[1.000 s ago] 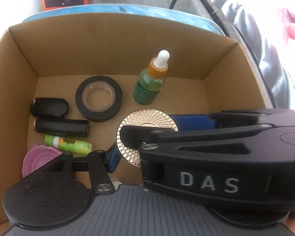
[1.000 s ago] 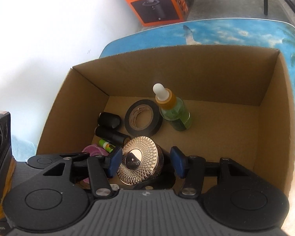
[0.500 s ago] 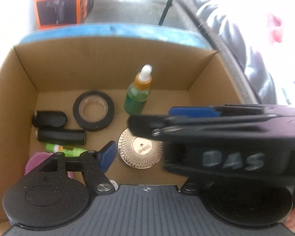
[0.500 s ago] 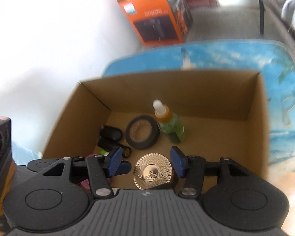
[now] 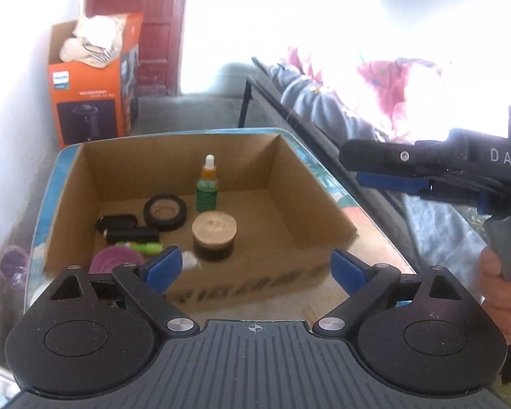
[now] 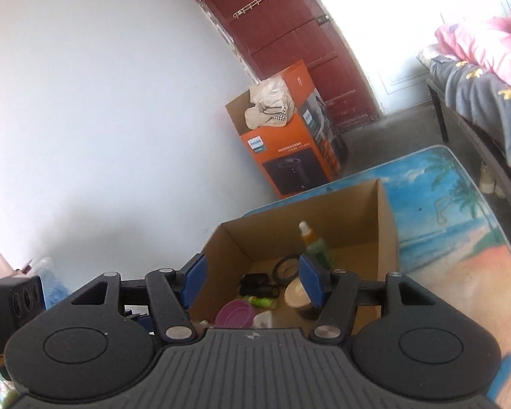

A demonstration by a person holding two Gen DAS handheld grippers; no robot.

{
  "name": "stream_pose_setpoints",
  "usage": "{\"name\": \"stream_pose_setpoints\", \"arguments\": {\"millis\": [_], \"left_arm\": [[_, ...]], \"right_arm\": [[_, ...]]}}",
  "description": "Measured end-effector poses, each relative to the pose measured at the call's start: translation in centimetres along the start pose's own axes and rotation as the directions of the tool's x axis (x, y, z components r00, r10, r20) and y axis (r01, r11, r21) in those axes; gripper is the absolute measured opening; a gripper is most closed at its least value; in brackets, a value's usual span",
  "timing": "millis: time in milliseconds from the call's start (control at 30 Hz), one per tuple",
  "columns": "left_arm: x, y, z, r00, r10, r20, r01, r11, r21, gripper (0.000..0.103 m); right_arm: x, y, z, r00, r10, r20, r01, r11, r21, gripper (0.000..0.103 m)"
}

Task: Organize rigid objects
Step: 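Lower the right gripper onto the white pill bottle and close it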

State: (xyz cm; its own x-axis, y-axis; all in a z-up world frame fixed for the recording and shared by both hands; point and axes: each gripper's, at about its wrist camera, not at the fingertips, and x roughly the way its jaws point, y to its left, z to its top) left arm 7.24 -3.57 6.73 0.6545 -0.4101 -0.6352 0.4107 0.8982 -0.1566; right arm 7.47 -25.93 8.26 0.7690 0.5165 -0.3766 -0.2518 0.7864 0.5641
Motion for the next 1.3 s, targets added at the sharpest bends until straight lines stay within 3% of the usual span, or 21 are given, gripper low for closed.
{"name": "stream_pose_setpoints", "arguments": {"millis": [267,467,667,833,1033,1267,1300], "left_arm": [[-3.1,0.9,-4.5,0.988,0.115,0.102,-0.116,0.993,0.003,0.095],[-4.7,3.5,-6.1,0.947,0.262,0.186,-0.261,0.965,-0.033,0.095],[-3.4,6.7,-6.3,0.925,0.349,0.147,-0.340,0.936,-0.087,0.094],[-1.1,8.6,-5.8,0.924,0.373,0.084,-0.364,0.925,-0.108,0.091],[0.2,10.7,-6.4,0.935,0.353,0.042,-0.343,0.926,-0.159,0.080],[0.8,11.8,-6.5,0.954,0.299,0.022,-0.288,0.935,-0.206,0.061],[0.8,11.8,-6.5,0.954,0.298,0.021,-0.287,0.935,-0.208,0.060]], "right_arm": [[1.6,2.6,-3.8,0.994,0.065,-0.088,-0.064,0.998,0.021,0.062],[5.0,4.8,-5.2,0.979,0.103,-0.178,-0.100,0.995,0.029,0.062],[9.2,7.0,-6.2,0.959,0.127,-0.251,-0.122,0.992,0.036,0.062],[12.5,8.0,-6.6,0.947,0.139,-0.288,-0.131,0.990,0.046,0.058],[15.6,8.7,-7.3,0.935,0.132,-0.330,-0.120,0.991,0.056,0.053],[17.8,8.4,-7.8,0.926,0.124,-0.356,-0.106,0.992,0.069,0.047],[18.0,8.4,-7.9,0.924,0.127,-0.361,-0.108,0.992,0.072,0.042]]}}
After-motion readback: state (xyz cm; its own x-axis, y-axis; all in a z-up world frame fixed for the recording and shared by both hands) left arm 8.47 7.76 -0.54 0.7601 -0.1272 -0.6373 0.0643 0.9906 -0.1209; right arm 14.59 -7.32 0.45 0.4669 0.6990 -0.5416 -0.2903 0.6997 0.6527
